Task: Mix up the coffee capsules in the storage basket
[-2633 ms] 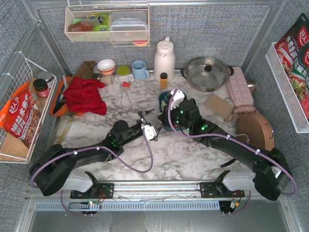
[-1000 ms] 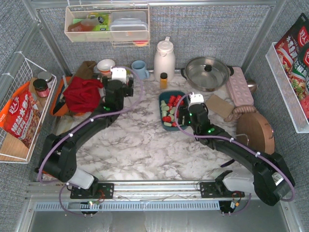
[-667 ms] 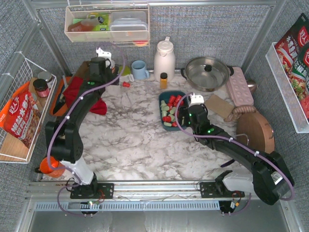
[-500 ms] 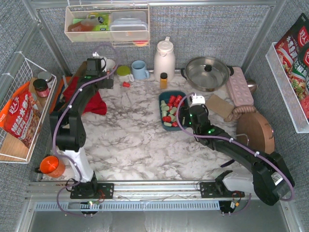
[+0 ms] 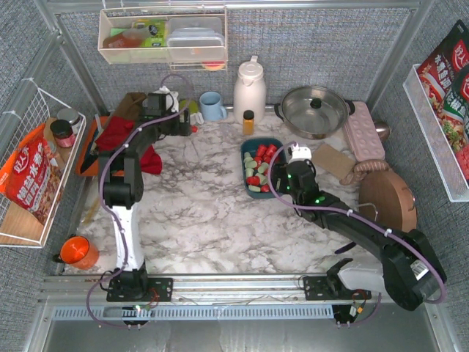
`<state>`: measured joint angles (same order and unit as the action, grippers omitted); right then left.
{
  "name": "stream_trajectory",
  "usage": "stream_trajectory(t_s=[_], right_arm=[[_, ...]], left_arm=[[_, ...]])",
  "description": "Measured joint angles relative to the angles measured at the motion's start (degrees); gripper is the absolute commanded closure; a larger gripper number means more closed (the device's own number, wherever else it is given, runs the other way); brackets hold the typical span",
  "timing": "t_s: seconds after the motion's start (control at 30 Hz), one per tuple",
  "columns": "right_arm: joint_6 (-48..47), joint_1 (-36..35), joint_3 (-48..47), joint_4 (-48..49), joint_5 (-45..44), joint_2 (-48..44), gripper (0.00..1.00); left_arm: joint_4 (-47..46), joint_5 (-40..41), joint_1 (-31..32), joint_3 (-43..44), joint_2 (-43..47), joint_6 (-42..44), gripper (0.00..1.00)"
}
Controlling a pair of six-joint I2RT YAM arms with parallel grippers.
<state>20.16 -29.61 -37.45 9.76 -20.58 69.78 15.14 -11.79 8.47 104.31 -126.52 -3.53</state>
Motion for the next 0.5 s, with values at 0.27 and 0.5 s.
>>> stream_trajectory(t_s=[0.27,0.5], right_arm=[[0.0,0.07,-0.42,-0.04,0.02,2.34,0.22],[0.0,0.17,-0.61,-0.09,0.52,3.8,0.22]], left_arm=[[-6.54,1.75,1.86,-0.61,-5.92,-2.71,0.04],[-11.93,6.56,6.16,1.68,-9.9,-0.76,0.04]])
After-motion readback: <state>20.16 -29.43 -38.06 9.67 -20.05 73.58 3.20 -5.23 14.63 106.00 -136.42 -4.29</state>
